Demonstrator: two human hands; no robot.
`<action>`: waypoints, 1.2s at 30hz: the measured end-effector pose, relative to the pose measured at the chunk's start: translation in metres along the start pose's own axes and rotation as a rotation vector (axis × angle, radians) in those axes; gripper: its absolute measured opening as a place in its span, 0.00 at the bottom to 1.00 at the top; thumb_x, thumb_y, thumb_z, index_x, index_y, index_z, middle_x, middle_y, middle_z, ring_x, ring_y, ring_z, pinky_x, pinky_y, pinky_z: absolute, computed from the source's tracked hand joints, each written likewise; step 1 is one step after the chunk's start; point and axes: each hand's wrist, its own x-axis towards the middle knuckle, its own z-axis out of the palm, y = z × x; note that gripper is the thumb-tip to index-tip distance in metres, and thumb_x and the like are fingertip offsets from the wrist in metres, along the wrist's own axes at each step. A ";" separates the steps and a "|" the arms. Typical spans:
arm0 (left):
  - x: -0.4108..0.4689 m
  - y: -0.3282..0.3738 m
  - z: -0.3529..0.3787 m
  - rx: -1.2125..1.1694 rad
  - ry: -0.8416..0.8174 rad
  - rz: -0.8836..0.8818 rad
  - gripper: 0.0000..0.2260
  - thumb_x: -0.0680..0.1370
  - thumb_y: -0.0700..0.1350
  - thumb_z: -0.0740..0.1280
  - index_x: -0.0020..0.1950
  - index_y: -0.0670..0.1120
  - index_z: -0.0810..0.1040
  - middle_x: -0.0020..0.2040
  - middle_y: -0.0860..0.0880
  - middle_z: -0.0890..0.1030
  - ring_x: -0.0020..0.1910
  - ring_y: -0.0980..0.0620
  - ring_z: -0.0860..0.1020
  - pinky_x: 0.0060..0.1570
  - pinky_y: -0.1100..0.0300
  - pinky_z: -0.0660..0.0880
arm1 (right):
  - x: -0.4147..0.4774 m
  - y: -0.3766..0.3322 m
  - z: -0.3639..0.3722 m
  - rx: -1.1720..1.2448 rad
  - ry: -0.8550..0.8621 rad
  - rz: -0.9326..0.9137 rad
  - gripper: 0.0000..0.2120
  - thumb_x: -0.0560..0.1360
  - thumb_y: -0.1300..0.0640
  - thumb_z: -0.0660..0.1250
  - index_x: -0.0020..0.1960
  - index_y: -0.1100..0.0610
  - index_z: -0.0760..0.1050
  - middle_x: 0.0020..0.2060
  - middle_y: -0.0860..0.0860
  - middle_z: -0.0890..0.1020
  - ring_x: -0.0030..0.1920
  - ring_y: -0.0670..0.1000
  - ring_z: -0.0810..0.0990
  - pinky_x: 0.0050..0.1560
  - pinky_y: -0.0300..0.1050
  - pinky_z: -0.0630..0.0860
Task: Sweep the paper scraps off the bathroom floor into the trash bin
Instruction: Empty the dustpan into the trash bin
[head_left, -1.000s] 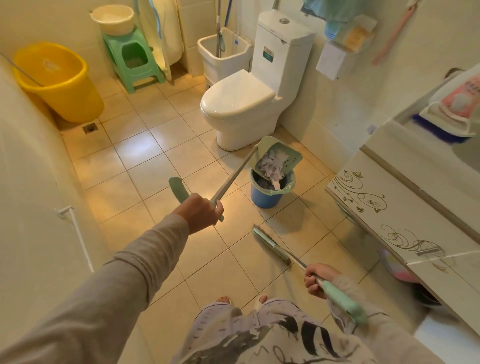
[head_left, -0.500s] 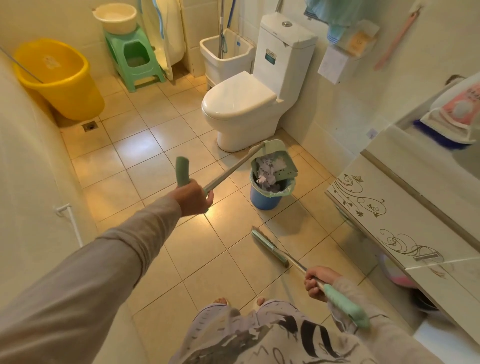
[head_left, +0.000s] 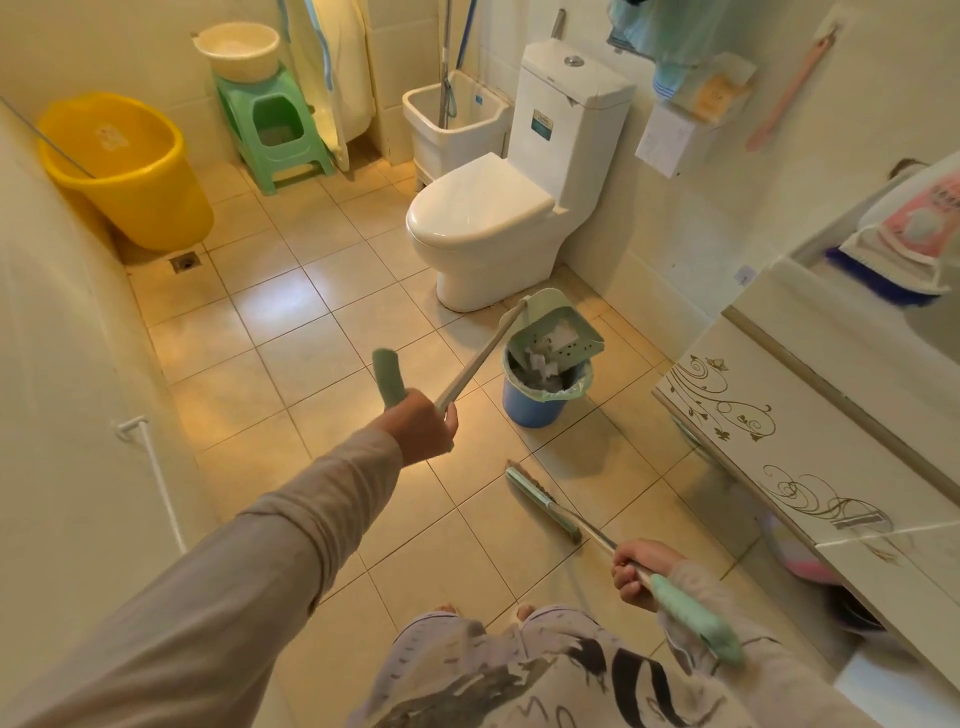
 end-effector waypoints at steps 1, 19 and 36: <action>-0.002 0.005 0.001 -0.039 -0.015 -0.022 0.25 0.79 0.34 0.63 0.72 0.32 0.57 0.49 0.43 0.81 0.44 0.48 0.83 0.44 0.57 0.80 | 0.000 0.000 0.000 -0.009 0.002 0.002 0.14 0.75 0.69 0.53 0.32 0.59 0.63 0.17 0.53 0.66 0.13 0.48 0.64 0.15 0.32 0.63; -0.021 0.086 0.019 -0.658 -0.097 -0.515 0.29 0.79 0.34 0.61 0.76 0.40 0.50 0.45 0.45 0.81 0.40 0.48 0.82 0.38 0.56 0.77 | 0.001 0.010 -0.002 0.059 -0.033 -0.004 0.14 0.77 0.67 0.53 0.33 0.59 0.63 0.16 0.52 0.66 0.12 0.47 0.64 0.15 0.31 0.62; -0.060 0.089 0.042 -2.298 0.231 -1.559 0.16 0.77 0.44 0.68 0.62 0.40 0.74 0.34 0.43 0.73 0.29 0.45 0.70 0.27 0.60 0.69 | 0.004 0.018 0.021 0.059 -0.017 0.032 0.12 0.76 0.66 0.55 0.34 0.60 0.65 0.17 0.53 0.68 0.13 0.48 0.66 0.15 0.33 0.65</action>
